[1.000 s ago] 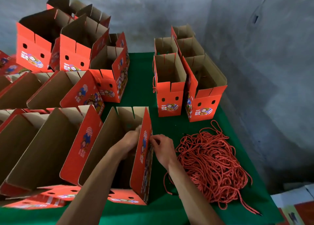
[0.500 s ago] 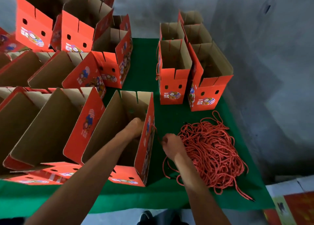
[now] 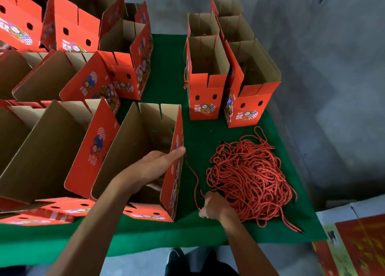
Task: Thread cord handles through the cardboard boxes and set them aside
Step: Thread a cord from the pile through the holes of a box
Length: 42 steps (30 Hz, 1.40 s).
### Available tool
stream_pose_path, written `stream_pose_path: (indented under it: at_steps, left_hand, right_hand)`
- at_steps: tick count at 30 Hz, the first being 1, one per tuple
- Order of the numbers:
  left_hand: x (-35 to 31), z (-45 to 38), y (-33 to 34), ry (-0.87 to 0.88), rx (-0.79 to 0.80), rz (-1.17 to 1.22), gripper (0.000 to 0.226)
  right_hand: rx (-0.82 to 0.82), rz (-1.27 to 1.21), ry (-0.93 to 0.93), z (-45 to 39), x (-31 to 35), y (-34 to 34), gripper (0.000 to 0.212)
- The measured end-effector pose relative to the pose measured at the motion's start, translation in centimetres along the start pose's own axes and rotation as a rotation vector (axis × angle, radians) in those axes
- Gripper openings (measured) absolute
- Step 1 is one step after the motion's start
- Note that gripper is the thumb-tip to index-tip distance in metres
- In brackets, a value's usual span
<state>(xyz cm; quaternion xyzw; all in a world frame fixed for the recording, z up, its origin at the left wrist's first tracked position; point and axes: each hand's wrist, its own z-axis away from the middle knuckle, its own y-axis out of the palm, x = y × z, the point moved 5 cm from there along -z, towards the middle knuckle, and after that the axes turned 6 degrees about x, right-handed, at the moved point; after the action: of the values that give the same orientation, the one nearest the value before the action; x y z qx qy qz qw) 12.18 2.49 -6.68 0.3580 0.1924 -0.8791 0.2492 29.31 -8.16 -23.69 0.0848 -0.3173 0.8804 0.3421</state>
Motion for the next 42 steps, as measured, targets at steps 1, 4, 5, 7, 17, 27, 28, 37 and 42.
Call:
stream_pose_path:
  at_steps: [1,4,5,7,17,27,28,37,42]
  left_hand:
    - [0.4,0.2,0.3,-0.007,0.037,0.014,0.08]
    - [1.3,0.8,0.7,-0.021,0.106,0.128,0.066]
    - [1.4,0.9,0.6,-0.023,0.109,0.182,0.059]
    - [1.6,1.2,0.3,-0.026,0.097,0.28,0.046]
    - [1.8,1.6,-1.0,0.004,-0.011,0.396,0.048]
    - [1.6,1.8,-0.6,0.024,0.033,0.378,0.061]
    - [1.5,1.8,-0.6,0.025,0.035,0.377,0.06]
    - [1.4,0.7,0.1,0.019,0.107,0.333,0.074]
    - [1.2,-0.2,0.2,-0.055,0.031,-0.065,0.045]
  right_hand:
    - [-0.011,-0.094,-0.03,0.1,0.0,-0.1,0.023]
    - [-0.147,-0.335,-0.151,1.2,1.2,-1.0,0.048]
    - [-0.18,-0.444,-0.183,1.6,1.9,-1.2,0.046]
    - [-0.207,-0.809,-0.239,2.4,3.4,-1.3,0.035]
    - [-0.357,-1.108,-0.615,5.4,7.8,-1.5,0.022]
    - [-0.437,-1.126,-0.627,5.9,7.8,-1.2,0.029]
    - [-0.434,-1.109,-0.622,5.8,7.7,-1.1,0.031]
    - [-0.621,-0.832,-0.612,6.0,7.5,-1.5,0.027]
    - [-0.786,-0.368,-0.583,7.2,8.4,-1.7,0.029]
